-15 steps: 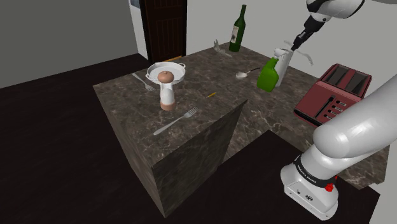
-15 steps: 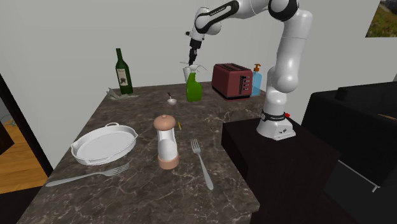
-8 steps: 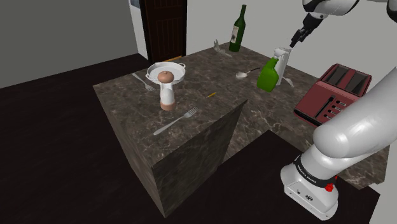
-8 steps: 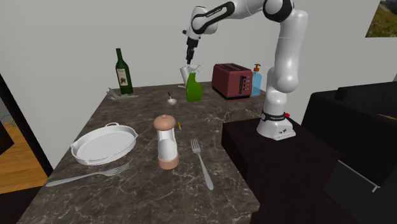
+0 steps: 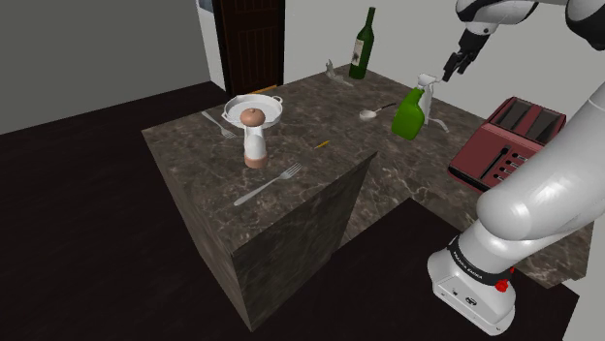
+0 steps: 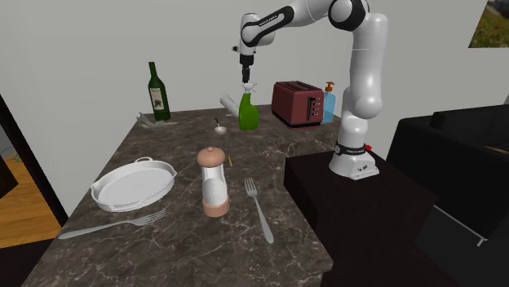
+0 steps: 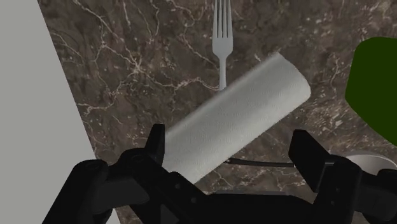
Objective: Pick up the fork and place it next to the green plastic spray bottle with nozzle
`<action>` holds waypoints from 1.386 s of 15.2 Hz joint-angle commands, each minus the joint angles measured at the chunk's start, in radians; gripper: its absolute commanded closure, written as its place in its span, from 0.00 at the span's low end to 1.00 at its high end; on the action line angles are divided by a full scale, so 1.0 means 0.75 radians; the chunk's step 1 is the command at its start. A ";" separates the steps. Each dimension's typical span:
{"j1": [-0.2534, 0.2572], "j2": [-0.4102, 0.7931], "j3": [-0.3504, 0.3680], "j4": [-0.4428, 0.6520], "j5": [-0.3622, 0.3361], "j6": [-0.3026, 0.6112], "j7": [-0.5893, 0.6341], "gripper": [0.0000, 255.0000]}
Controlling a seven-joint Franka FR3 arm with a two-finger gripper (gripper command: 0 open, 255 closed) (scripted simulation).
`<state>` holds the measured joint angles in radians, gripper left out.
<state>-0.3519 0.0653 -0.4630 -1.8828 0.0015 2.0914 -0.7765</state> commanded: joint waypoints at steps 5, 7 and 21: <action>0.000 0.011 0.001 -0.010 0.005 0.019 0.000 0.00; 0.000 0.011 0.001 -0.010 0.005 0.019 0.000 0.00; -0.016 0.002 -0.001 -0.116 0.055 0.139 -0.138 0.00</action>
<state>-0.3579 0.0710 -0.4622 -1.9331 0.0276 2.1551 -0.8337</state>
